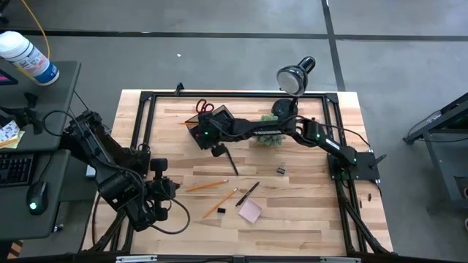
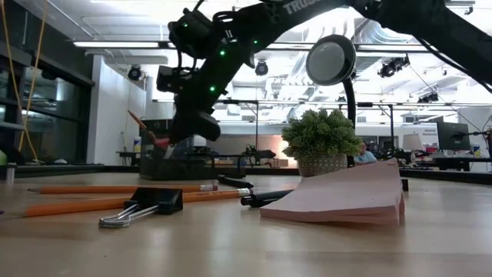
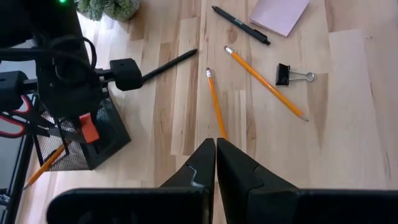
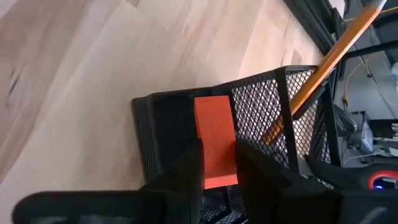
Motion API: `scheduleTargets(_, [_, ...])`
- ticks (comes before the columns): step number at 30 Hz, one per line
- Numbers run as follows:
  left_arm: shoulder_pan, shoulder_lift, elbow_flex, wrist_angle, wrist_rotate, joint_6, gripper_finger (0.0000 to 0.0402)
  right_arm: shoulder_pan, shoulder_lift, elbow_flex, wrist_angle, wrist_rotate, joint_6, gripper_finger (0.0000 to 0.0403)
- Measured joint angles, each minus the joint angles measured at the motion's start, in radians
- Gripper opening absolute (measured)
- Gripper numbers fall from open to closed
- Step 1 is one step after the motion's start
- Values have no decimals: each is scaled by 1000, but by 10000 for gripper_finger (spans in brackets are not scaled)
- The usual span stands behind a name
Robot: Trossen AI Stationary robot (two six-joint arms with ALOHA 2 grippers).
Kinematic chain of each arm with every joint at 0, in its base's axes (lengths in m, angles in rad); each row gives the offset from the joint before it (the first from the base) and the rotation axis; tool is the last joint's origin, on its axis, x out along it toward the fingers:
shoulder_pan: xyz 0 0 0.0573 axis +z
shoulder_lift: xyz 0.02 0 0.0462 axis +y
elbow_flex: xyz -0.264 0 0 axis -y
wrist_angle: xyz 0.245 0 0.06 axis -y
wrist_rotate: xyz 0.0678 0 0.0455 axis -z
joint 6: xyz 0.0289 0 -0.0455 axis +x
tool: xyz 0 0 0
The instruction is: Pick and place office supplies into organizer
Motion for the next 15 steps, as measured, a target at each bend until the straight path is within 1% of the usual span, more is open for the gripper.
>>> scheduleTargets(4, [0, 0, 0, -1, -2, 0, 5, -2, 0, 1, -14, 12, 5, 92])
scheduleTargets(10, [0, 0, 0, -5, -3, 0, 5, -9, 0, 1, -52, 60, 24, 126])
scheduleTargets(15, [0, 0, 0, -7, -5, 0, 5, -10, 0, 1, -52, 72, 49, 147])
